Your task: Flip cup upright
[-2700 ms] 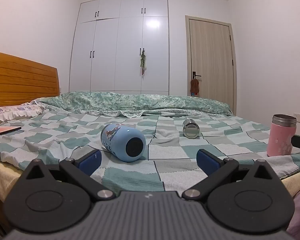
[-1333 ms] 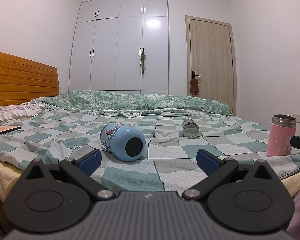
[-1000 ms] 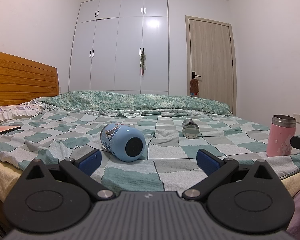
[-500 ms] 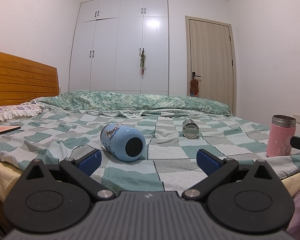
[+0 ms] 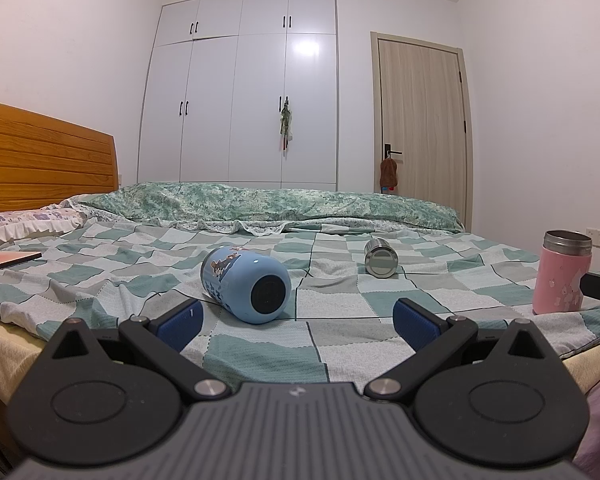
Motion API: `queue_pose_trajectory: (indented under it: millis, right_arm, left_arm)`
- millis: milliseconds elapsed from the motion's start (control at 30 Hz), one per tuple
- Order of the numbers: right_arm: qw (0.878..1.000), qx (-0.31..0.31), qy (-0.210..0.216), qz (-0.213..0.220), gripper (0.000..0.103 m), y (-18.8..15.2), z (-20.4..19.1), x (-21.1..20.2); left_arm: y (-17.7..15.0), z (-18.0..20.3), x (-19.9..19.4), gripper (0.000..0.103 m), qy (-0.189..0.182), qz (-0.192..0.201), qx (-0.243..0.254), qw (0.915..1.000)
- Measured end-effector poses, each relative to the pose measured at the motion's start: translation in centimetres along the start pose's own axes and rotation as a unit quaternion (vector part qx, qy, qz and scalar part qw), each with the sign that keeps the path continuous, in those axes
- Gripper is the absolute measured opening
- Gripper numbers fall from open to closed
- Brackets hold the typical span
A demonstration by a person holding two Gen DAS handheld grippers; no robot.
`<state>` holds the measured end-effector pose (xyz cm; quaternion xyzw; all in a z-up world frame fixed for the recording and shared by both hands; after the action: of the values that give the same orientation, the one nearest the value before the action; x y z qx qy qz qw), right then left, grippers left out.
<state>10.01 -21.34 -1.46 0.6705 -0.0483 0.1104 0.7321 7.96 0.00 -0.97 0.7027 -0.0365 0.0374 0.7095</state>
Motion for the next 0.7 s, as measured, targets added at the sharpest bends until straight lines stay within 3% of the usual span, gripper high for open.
queue_pose_trajectory:
  millis: [400, 567, 700]
  right_arm:
    - [1.0, -0.002, 0.002, -0.003, 0.103, -0.1, -0.3, 0.0]
    - [0.999, 0.0, 0.033, -0.033, 0.103, 0.5, -0.6, 0.4]
    - [0.998, 0.0, 0.062, -0.029, 0.103, 1.0, -1.6, 2.0]
  left_arm:
    - [0.0, 0.0, 0.0, 0.103, 0.0, 0.0, 0.0, 1.0]
    - [0.1, 0.2, 0.1, 0.103, -0.011, -0.01, 0.002, 0.9999]
    - [1.2, 0.0, 0.9, 0.103, -0.029, -0.014, -0.005, 0.9995]
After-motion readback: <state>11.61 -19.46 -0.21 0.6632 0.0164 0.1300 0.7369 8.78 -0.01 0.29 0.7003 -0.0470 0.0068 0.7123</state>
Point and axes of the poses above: each gripper's, at about its wrist camera, not at the fingertips, and x roughly the way its jaws point, z to its right, y to its top, the point moved 8 cm from there along x, roughly the way its jaws point, and after that the axes turned 13 degrees about z, right-handed, at the moved point
